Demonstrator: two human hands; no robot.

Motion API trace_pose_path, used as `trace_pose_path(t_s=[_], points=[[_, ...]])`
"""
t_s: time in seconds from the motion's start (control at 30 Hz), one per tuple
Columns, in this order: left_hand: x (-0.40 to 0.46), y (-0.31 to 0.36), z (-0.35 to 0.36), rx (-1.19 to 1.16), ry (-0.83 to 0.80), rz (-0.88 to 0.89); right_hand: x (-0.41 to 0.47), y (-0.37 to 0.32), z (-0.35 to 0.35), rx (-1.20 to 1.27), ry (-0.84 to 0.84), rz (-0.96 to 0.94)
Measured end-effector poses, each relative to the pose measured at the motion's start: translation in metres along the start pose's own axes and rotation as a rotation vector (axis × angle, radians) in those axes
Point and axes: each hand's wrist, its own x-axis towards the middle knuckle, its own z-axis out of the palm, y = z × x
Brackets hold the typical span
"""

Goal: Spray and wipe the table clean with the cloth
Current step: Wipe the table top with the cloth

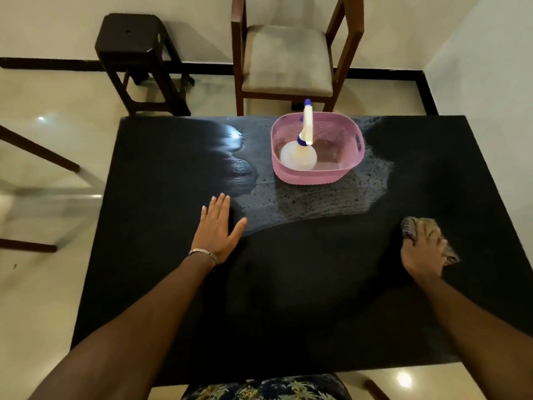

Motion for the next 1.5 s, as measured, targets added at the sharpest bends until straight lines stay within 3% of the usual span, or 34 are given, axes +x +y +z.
trace_pose_path(t_s=[0.1, 0.23, 0.33, 0.47, 0.53, 0.63, 0.87, 0.97, 1.03, 1.1, 1.17, 1.33, 1.43, 1.5], points=[[0.005, -0.021, -0.014, -0.017, 0.02, -0.006, -0.034, -0.079, 0.022, -0.02, 0.06, -0.108], [0.011, -0.053, -0.036, -0.015, 0.049, -0.011, -0.146, -0.212, 0.084, -0.057, 0.034, -0.468], [0.015, -0.076, -0.049, -0.021, 0.047, -0.015, -0.247, -0.291, 0.123, -0.099, -0.119, -0.838], [0.018, -0.097, -0.059, 0.008, 0.042, -0.009, -0.35, -0.333, 0.171, -0.366, -0.335, -1.425], [0.022, -0.104, -0.059, 0.023, 0.041, -0.005, -0.349, -0.33, 0.176, -0.393, -0.358, -1.534], [0.028, -0.109, -0.056, 0.009, 0.021, 0.043, -0.296, -0.309, 0.152, -0.208, -0.238, -1.417], [0.032, -0.096, -0.045, -0.024, 0.017, 0.095, -0.116, -0.166, 0.075, -0.101, -0.006, -0.451], [0.029, -0.094, -0.042, -0.05, 0.012, 0.097, -0.083, -0.121, 0.052, -0.047, 0.008, -0.165], [0.027, -0.096, -0.041, -0.048, 0.007, 0.091, -0.088, -0.134, 0.054, -0.012, 0.007, -0.057], [0.024, -0.097, -0.04, -0.049, 0.018, 0.087, -0.112, -0.176, 0.065, -0.028, 0.052, -0.13], [0.023, -0.098, -0.04, -0.054, 0.022, 0.094, -0.148, -0.23, 0.087, -0.069, 0.046, -0.371], [0.023, -0.096, -0.038, -0.009, -0.003, 0.122, -0.222, -0.337, 0.123, -0.236, -0.205, -0.988], [0.026, -0.098, -0.038, 0.007, -0.002, 0.128, -0.21, -0.326, 0.117, -0.28, -0.207, -1.101], [0.028, -0.097, -0.038, -0.009, 0.012, 0.13, -0.182, -0.294, 0.104, -0.218, -0.138, -1.011]])
